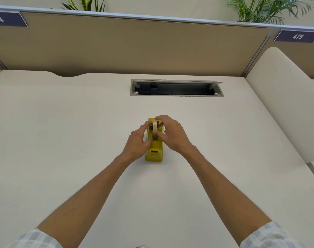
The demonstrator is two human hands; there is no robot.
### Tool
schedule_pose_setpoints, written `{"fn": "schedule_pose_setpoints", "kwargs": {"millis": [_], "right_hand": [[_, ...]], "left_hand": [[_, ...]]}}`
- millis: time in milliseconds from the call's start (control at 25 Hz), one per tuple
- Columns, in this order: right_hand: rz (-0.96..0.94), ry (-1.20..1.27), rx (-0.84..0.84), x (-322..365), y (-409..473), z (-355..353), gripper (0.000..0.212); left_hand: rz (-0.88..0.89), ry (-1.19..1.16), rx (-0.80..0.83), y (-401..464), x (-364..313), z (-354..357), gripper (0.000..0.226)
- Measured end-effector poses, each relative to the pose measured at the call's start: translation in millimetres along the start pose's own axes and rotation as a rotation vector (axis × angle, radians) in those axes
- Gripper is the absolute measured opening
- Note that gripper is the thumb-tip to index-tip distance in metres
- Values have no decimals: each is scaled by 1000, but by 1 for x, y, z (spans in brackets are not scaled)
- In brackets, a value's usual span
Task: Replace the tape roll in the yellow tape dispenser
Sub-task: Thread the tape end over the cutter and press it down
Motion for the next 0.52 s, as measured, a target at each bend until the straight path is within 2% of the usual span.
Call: {"fn": "schedule_pose_setpoints", "kwargs": {"millis": [160,360,520], "right_hand": [[31,157,-44,5,-5,-2,44],[171,436,-122,12,-16,-9,40],[238,493,-165,19,-24,-19,37]], "left_hand": [[42,-17,-63,-4,-6,4,58],[93,-104,-159,-12,-17,2,52],[148,-185,-197,-23,-25,-3,39]]}}
Point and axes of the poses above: each hand's wrist, its own y-axis towards the middle knuckle, its own z-axis out of the palm, x = y × z, the point moved 2 cm from there along y, towards the middle knuckle, and after that the axes turned 1 degree about -x, right-handed, at the moved point
